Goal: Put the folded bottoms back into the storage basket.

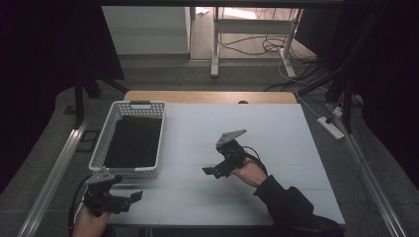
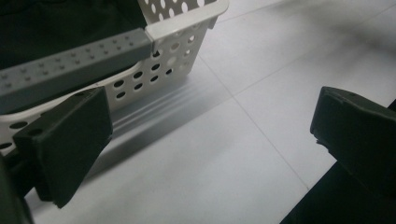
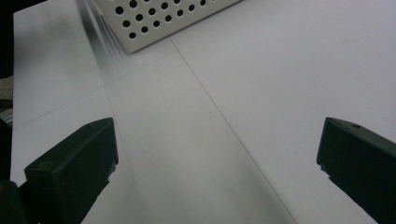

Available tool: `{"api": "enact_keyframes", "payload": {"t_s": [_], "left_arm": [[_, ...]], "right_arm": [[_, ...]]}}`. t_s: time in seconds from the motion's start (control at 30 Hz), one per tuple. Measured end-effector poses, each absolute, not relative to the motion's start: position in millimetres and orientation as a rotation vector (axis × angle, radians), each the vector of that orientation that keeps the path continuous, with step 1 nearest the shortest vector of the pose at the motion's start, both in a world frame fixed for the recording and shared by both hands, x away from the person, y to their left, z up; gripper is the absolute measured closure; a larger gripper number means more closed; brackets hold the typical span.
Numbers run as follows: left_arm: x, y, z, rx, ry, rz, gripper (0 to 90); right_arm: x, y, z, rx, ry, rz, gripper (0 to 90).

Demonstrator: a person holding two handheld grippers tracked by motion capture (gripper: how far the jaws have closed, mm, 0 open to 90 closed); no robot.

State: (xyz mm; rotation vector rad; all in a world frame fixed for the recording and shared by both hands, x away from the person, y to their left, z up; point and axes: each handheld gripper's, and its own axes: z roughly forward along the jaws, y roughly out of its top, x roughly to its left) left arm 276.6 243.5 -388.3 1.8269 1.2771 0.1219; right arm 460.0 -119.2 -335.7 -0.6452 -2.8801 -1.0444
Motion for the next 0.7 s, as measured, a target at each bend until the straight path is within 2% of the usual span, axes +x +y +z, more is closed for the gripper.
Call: {"api": "enact_keyframes", "payload": {"t_s": [0.7], "left_arm": [[279.6,247.7,-395.6,1.842,1.295,0.133,0.0]], "right_arm": [[448.4,-143.6,-328.5,-0.680,-2.882,-1.070,0.0]]}}
